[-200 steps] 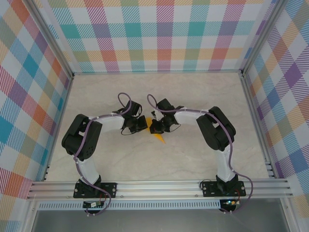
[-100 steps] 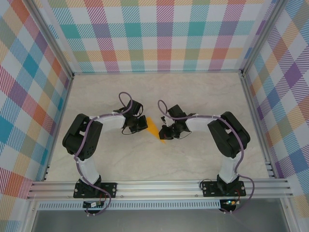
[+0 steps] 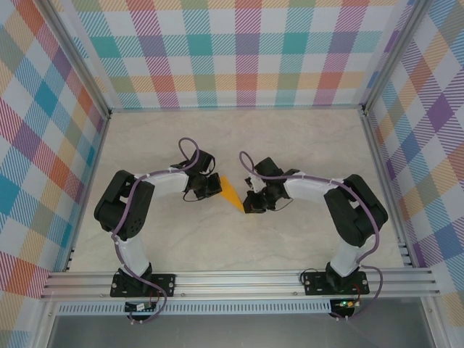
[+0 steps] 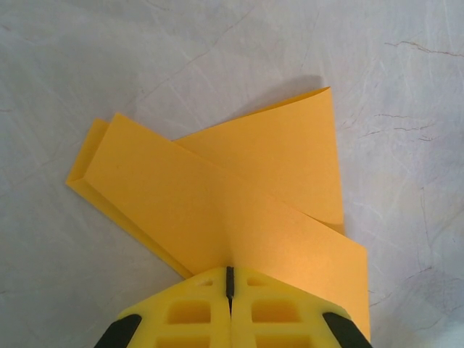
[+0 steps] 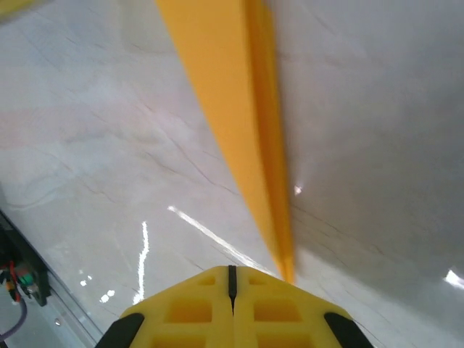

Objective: Fold a paper plane with a square sheet of paper (pick it up from the middle)
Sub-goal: Fold the wing for the fifth time at the center of the table.

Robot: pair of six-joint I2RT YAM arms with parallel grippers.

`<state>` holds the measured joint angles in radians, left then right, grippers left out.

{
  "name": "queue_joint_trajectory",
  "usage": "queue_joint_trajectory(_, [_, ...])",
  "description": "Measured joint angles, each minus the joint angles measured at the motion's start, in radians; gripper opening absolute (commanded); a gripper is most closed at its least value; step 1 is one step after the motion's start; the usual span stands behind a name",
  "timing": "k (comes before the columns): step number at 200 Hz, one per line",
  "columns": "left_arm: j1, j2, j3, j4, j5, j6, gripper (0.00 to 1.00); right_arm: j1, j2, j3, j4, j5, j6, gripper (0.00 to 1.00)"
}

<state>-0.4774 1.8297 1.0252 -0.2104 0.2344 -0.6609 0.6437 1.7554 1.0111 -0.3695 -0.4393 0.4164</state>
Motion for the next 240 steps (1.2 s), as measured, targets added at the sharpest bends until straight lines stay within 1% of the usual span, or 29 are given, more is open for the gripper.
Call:
queue_joint_trajectory(25, [0.000, 0.000, 0.000, 0.000, 0.000, 0.000, 0.05, 0.019, 0.079, 0.159, -0.008, -0.003, -0.014, 0.05])
queue_joint_trajectory(48, [0.000, 0.001, 0.000, 0.000, 0.002, 0.000, 0.06, 0.026, 0.172, 0.257, -0.008, -0.011, -0.019, 0.05])
queue_joint_trajectory(84, [0.000, 0.003, 0.003, -0.002, 0.003, 0.000, 0.05, 0.032, 0.275, 0.296, -0.034, -0.014, -0.037, 0.04])
queue_joint_trajectory(113, [0.000, 0.006, 0.008, -0.009, 0.003, 0.000, 0.05, 0.032, 0.290, 0.291, -0.055, -0.014, -0.044, 0.04])
queue_joint_trajectory(144, [0.000, 0.010, 0.014, -0.018, 0.003, 0.000, 0.05, 0.024, 0.268, 0.237, 0.000, -0.028, -0.052, 0.04])
queue_joint_trajectory(195, [0.000, 0.014, 0.020, -0.025, 0.003, 0.000, 0.05, 0.010, 0.189, 0.076, 0.142, -0.061, -0.043, 0.04])
queue_joint_trajectory(240, [0.000, 0.014, 0.021, -0.027, 0.003, 0.000, 0.05, -0.003, 0.097, -0.070, 0.214, -0.071, -0.019, 0.03])
